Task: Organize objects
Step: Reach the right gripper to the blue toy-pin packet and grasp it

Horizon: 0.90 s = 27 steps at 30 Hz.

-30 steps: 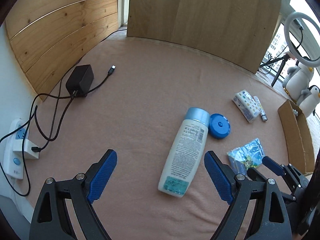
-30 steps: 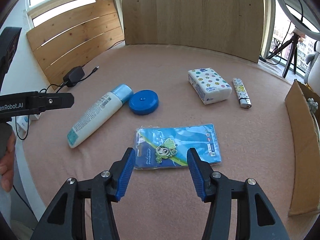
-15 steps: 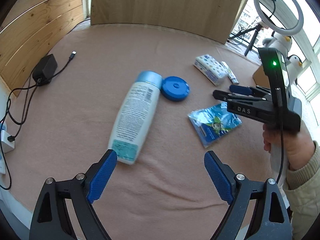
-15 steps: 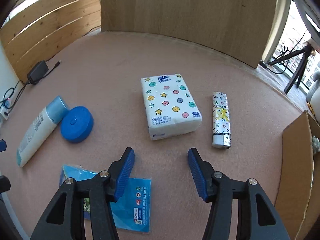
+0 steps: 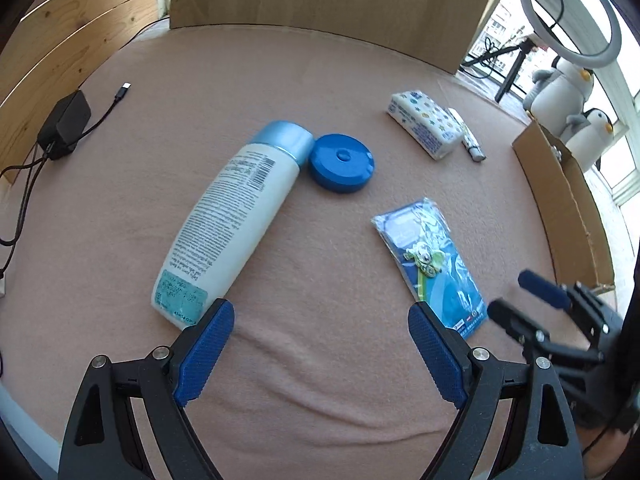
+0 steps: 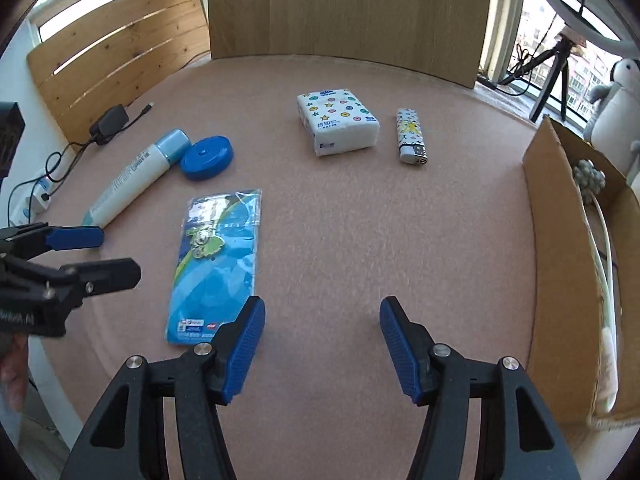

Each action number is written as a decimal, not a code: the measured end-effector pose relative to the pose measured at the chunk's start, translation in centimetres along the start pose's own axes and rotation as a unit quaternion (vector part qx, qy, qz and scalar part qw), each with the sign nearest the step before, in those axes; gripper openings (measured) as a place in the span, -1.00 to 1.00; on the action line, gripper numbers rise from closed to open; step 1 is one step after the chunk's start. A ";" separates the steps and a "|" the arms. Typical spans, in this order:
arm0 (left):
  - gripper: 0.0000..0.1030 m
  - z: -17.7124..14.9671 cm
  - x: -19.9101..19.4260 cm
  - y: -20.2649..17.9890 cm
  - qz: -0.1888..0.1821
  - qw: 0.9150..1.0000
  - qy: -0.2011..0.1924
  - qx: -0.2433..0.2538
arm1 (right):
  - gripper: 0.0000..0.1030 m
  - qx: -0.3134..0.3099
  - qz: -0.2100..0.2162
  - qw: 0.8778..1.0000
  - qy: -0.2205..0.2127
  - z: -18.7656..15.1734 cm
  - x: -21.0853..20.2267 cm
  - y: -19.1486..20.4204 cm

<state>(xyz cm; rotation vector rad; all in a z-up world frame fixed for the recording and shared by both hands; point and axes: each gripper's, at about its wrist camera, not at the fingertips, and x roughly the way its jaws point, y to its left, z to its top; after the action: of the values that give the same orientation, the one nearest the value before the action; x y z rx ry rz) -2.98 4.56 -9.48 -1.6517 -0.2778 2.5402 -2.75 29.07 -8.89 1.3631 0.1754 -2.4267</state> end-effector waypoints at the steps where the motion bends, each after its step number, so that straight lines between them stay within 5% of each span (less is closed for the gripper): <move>1: 0.77 0.2 -0.4 0.4 0.000 1.000 -0.004 -0.009 | 0.11 0.011 0.012 1.000 -0.005 -0.7 -0.4 0.5; 3: 0.77 0.5 -1.2 1.0 0.000 1.000 -0.010 -0.023 | 0.19 0.003 0.038 0.999 -0.009 -1.6 -0.7 2.1; 11: 0.77 1.8 -1.8 1.3 -0.008 1.000 -0.010 -0.019 | 0.22 -0.061 0.008 0.998 -0.023 -1.4 1.0 6.1; 14: 0.77 2.2 -1.0 0.2 -0.018 1.000 -0.005 -0.008 | 0.01 -0.056 0.002 0.998 -0.026 -1.3 0.9 6.0; 27: 0.75 2.0 3.0 -4.2 -0.043 0.997 0.055 0.020 | 0.00 -0.105 -0.034 0.990 -0.084 -5.2 -1.8 10.5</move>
<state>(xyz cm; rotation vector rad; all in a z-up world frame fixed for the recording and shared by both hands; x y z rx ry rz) -6.10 9.03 -10.50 -1.7189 -0.2807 2.3688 6.08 21.15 -9.48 1.0746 0.4264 -2.4814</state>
